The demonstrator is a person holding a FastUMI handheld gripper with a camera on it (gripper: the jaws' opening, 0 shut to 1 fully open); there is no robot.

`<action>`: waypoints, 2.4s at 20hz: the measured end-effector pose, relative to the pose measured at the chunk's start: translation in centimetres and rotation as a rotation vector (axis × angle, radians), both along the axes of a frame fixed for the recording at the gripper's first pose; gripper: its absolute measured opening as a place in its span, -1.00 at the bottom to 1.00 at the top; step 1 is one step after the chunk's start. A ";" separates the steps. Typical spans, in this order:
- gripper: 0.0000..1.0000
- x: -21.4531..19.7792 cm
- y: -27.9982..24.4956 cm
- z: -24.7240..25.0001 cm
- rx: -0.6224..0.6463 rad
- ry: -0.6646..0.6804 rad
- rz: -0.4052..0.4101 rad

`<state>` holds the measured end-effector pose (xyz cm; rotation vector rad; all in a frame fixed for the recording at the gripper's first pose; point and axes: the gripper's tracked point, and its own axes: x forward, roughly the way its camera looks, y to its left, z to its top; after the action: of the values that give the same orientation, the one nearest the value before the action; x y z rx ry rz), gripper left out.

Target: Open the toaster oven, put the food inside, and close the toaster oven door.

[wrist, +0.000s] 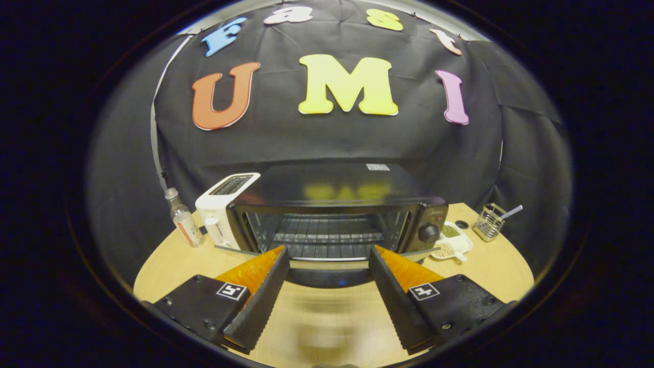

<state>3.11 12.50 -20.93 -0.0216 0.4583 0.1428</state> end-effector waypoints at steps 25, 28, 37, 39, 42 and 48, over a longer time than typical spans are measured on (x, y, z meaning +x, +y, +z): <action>1.00 -6.7 -5.1 -8.5 -0.071 0.233 0.098; 1.00 -5.4 -9.5 -3.7 -0.117 0.135 0.133; 1.00 -4.8 -26.4 -0.5 -0.141 0.152 0.130; 1.00 -5.7 -27.5 -2.3 -0.088 0.216 0.163; 0.96 -7.4 -27.5 -5.4 0.038 0.338 0.239; 0.52 -10.5 -27.0 -9.0 0.308 0.608 0.303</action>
<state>-7.43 -14.50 -29.90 0.2626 1.0355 0.5239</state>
